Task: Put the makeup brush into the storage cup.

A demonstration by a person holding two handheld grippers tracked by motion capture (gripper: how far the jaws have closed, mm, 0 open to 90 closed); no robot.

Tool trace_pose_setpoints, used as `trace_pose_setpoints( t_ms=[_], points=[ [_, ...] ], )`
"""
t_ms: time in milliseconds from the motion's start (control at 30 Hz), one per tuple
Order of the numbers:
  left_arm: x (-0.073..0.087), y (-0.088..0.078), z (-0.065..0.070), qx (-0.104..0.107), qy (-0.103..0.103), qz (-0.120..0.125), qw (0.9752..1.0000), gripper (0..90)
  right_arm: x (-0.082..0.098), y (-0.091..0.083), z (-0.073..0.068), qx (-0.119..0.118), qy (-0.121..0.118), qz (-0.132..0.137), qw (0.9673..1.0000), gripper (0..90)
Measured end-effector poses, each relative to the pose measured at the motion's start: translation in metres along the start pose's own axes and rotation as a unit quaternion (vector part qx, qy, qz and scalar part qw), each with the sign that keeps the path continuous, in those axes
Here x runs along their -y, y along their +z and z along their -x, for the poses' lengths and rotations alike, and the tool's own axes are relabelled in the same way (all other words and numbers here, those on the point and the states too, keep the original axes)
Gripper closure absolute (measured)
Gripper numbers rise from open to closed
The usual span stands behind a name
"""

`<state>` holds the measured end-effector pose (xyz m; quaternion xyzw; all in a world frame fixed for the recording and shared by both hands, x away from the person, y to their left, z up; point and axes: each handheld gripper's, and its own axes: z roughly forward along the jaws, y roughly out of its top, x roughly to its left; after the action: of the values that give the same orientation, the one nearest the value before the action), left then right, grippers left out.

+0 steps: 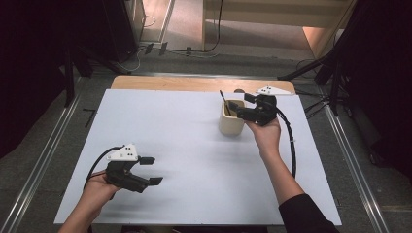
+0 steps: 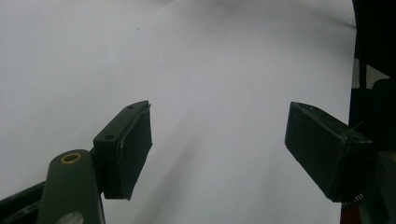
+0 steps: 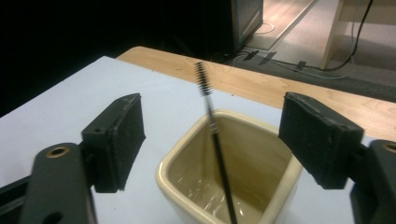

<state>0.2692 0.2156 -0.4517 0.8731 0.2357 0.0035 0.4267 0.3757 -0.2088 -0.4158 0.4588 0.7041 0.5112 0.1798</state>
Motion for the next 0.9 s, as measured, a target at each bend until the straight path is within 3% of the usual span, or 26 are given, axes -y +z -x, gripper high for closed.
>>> trace_pose_setpoints(
  t_ms=[233, 400, 733, 800, 900],
  points=[
    [0.001, 0.0, -0.001, 0.0, 0.001, -0.001, 1.0, 23.4, 0.011, -0.007, -0.006, -0.021, -0.004, -0.026, 0.9994, 20.0],
    [0.0, 0.001, -0.001, -0.001, -0.001, -0.002, 1.0, 23.4, 0.019, -0.016, -0.009, -0.032, 0.001, -0.025, 0.9992, 20.8],
    [0.001, 0.001, -0.002, -0.001, -0.001, -0.006, 1.0, 23.3, 0.034, -0.027, -0.025, -0.076, -0.021, -0.037, 0.9962, 21.7],
    [0.001, 0.002, -0.002, 0.0, -0.002, -0.006, 1.0, 23.4, 0.037, -0.028, -0.028, -0.075, -0.041, -0.046, 0.9953, 21.4],
    [0.001, 0.002, -0.003, 0.0, -0.001, -0.007, 1.0, 23.4, 0.042, -0.031, -0.032, -0.079, -0.043, -0.051, 0.9946, 21.4]
  ],
)
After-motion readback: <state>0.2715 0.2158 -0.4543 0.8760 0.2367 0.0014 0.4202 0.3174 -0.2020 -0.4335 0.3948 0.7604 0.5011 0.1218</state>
